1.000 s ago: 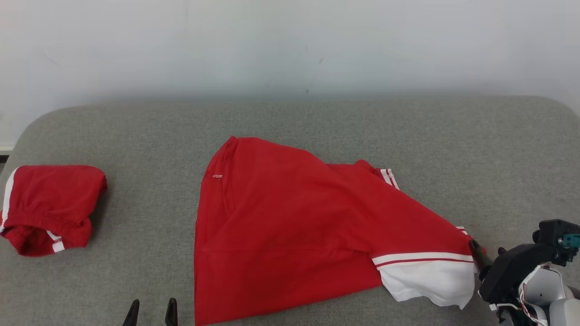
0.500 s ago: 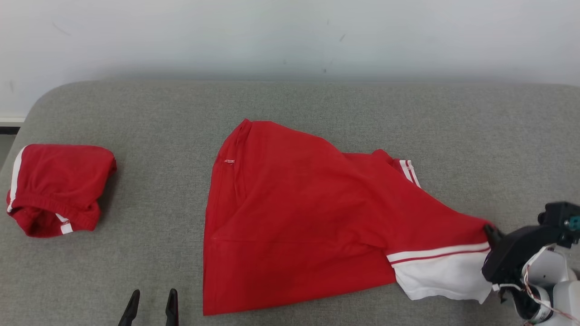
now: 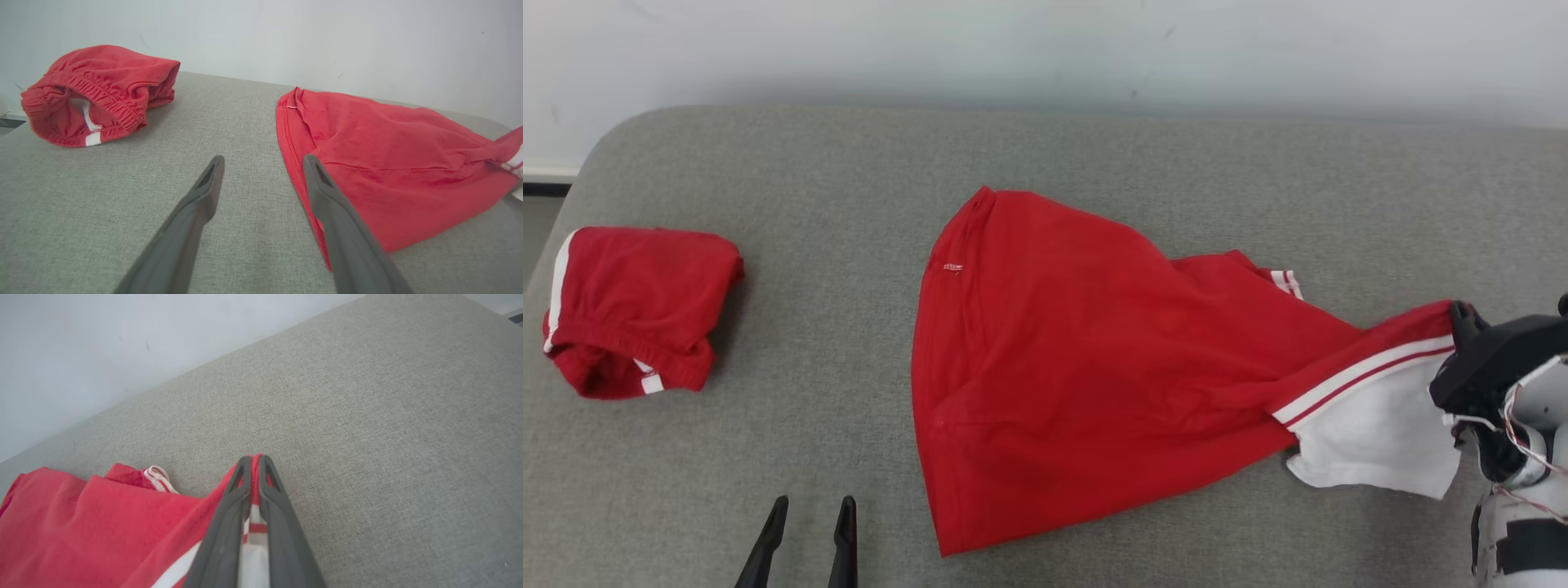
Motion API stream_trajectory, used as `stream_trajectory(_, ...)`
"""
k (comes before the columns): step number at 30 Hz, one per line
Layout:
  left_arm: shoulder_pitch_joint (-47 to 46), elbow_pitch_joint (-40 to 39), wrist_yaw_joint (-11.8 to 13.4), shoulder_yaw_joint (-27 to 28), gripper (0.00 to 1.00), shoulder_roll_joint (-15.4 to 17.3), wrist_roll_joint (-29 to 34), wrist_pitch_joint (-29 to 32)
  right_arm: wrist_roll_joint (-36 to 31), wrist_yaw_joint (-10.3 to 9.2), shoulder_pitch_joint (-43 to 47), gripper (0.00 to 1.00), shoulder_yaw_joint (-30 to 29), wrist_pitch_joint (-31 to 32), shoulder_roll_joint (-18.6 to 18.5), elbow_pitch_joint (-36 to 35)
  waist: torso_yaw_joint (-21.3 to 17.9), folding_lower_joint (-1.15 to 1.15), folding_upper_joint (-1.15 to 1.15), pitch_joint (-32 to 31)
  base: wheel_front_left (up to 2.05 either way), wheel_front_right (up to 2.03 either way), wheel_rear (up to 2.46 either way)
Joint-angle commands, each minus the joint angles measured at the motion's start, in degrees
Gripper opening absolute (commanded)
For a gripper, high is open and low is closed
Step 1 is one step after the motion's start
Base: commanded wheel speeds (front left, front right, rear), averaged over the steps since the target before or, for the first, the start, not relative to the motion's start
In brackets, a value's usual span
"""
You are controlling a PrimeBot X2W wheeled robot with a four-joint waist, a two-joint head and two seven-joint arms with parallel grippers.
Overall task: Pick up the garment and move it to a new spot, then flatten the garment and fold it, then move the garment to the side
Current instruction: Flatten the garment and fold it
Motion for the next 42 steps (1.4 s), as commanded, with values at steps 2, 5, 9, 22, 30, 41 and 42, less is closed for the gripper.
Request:
stream_trajectory(2, -1.0, -0.3, 0.1, -0.1, 1.00, 0.0, 0.1, -0.2, -1.7, -0.13, -1.9, 0.00, -0.1, -1.3, -0.7, 2.1, 1.9, -0.01, -0.01, 1.9, 0.00, 0.00, 0.00)
stream_trajectory(5, -1.6, -0.4, 0.1, -0.5, 1.00, -0.1, 0.2, -0.2, -3.5, -0.13, -3.9, 1.00, 0.4, -2.9, -1.9, 5.2, 2.9, -0.01, -0.01, 2.8, 0.00, 0.00, 0.00)
stream_trajectory(9, -2.1, -0.5, 0.1, -0.4, 1.00, -0.4, 0.2, -0.2, -4.6, -0.13, -5.3, 1.00, 0.7, -5.9, -2.9, 8.5, 3.5, -0.01, -0.01, 3.1, 0.00, 0.00, 0.00)
stream_trajectory(22, 0.3, 0.0, 0.1, 1.9, 1.00, -1.2, 0.1, -0.2, -3.1, -0.13, 1.6, 1.00, 7.7, -17.0, -5.0, 4.7, 0.2, -0.01, -0.01, -2.5, 0.00, 0.00, 0.00)
stream_trajectory(30, 2.2, 1.5, 0.1, 5.9, 1.00, -1.9, 0.4, -0.2, 0.1, -0.14, 15.2, 1.00, 20.9, -24.9, -5.2, -5.4, -4.0, -0.01, -0.01, -7.0, 0.00, 0.00, 0.00)
stream_trajectory(41, 1.8, 4.2, 0.1, 8.3, 1.00, -2.7, 1.0, -0.2, -2.4, -0.14, 28.3, 1.00, 28.5, -37.9, -4.8, -13.1, -6.9, -0.01, -0.01, -11.4, 0.00, 0.00, 0.00)
stream_trajectory(42, 1.8, 4.4, 0.1, 8.4, 1.00, -2.8, 1.1, -0.2, -2.8, -0.14, 29.1, 1.00, 28.3, -38.5, -4.5, -13.3, -7.1, -0.01, -0.01, -11.7, 0.00, 0.00, 0.00)
